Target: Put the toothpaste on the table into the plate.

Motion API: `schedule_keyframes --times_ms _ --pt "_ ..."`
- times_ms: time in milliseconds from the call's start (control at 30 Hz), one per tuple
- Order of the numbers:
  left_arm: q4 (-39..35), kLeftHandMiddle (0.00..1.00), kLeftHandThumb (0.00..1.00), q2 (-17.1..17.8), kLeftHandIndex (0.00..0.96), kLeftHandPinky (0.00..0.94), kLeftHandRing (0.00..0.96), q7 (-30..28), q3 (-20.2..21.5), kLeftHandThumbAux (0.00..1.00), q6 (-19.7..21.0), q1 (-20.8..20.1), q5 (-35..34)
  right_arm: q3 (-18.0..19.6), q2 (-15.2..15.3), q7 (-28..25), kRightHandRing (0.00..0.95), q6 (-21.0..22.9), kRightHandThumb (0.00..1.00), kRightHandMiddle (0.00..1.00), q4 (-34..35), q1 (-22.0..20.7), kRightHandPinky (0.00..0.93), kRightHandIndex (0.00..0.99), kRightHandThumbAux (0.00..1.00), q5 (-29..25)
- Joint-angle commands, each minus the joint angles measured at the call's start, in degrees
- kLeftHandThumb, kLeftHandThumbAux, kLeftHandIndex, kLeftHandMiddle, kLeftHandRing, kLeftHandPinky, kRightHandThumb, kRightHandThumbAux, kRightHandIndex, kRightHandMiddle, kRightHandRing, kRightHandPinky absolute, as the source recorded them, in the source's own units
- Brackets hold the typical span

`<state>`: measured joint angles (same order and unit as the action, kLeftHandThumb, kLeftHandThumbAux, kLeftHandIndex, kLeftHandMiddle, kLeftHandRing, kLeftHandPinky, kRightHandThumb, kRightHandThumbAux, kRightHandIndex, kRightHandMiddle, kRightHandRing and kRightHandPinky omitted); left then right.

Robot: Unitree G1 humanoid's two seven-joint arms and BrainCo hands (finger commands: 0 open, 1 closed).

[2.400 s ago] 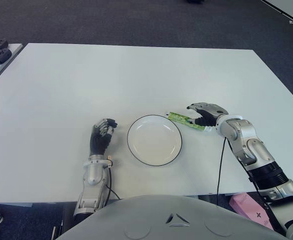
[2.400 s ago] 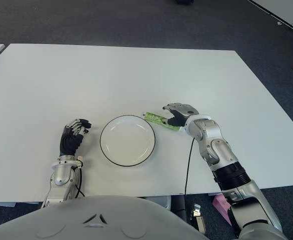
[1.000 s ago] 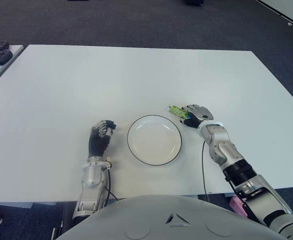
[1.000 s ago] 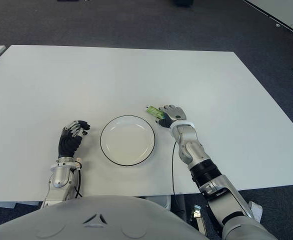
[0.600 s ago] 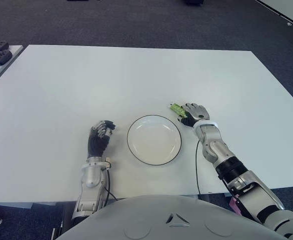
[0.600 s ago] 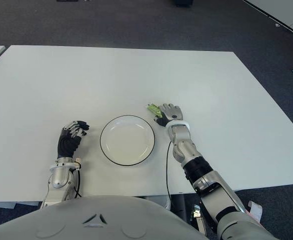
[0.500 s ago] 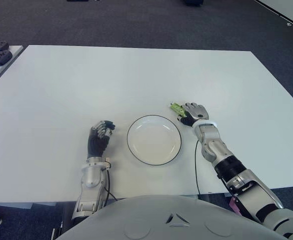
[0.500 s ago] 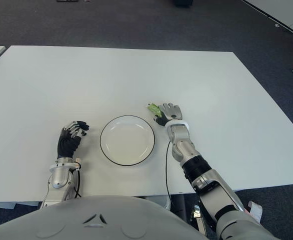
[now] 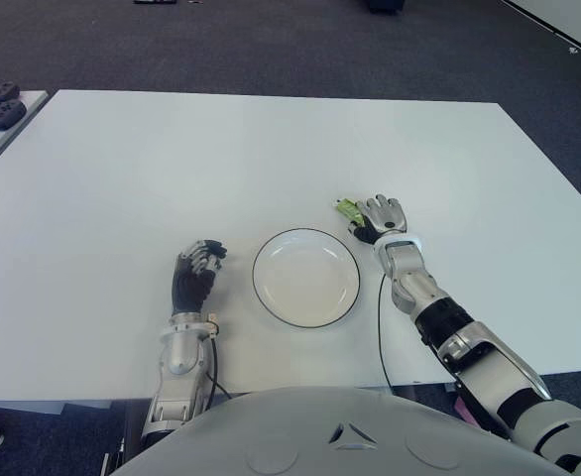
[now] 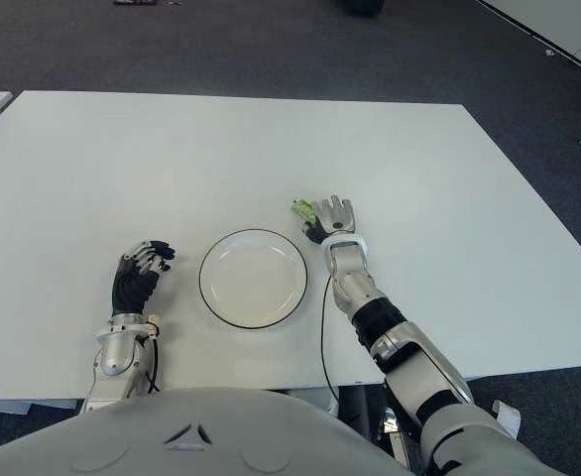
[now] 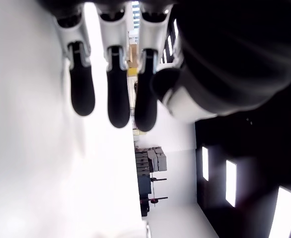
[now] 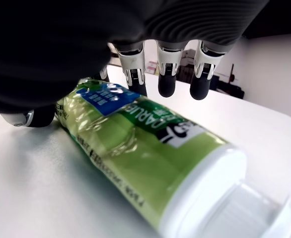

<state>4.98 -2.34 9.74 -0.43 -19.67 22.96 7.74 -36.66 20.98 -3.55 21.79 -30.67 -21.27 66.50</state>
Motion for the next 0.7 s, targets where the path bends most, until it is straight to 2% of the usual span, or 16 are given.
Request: schedule_keyframes --times_ms 33,467,533,567,600,633,700 --pt "1.8 0.468 0.707 0.4 0.425 0.475 0.461 -0.4 0.5 0.722 -0.1 -0.1 -0.7 -5.3 -2.0 -2.9 0.0 -1.4 0.546 0.0 -10.8 4.9 0.0 0.0 0.21 0.0" --pt "1.9 0.469 0.709 0.5 0.424 0.46 0.459 0.1 0.7 0.723 -0.3 -0.1 -1.0 -6.7 -2.5 -0.5 0.0 -0.9 0.537 0.0 -13.5 4.0 0.0 0.0 0.243 -0.5" --pt "1.9 0.468 0.71 0.5 0.424 0.453 0.456 0.1 0.7 0.723 -0.3 -0.1 -1.1 -6.4 -2.6 0.8 0.0 -0.7 0.535 0.0 -13.8 3.9 0.039 0.0 0.261 -0.8" --pt "1.9 0.466 0.71 0.5 0.424 0.449 0.453 0.0 0.8 0.723 -0.4 -0.1 -1.1 -6.3 -2.7 1.5 0.008 -0.6 0.538 0.0 -13.9 3.9 0.102 0.0 0.289 -0.9" --pt "1.9 0.466 0.71 0.4 0.424 0.448 0.452 0.0 0.8 0.723 -0.4 -0.1 -1.1 -6.0 -2.7 2.8 0.012 -0.5 0.539 0.0 -13.9 3.9 0.125 0.0 0.299 -1.0" --pt "1.9 0.464 0.711 0.4 0.425 0.445 0.449 0.0 0.8 0.723 -0.4 -0.1 -1.2 -5.9 -2.7 3.7 0.072 -0.5 0.567 0.046 -13.9 3.9 0.193 0.033 0.337 -1.1" --pt "1.8 0.463 0.712 0.4 0.425 0.443 0.445 0.0 0.8 0.722 -0.4 -0.1 -1.2 -5.4 -2.7 5.5 0.14 -0.4 0.6 0.101 -13.6 4.0 0.267 0.078 0.378 -1.5"
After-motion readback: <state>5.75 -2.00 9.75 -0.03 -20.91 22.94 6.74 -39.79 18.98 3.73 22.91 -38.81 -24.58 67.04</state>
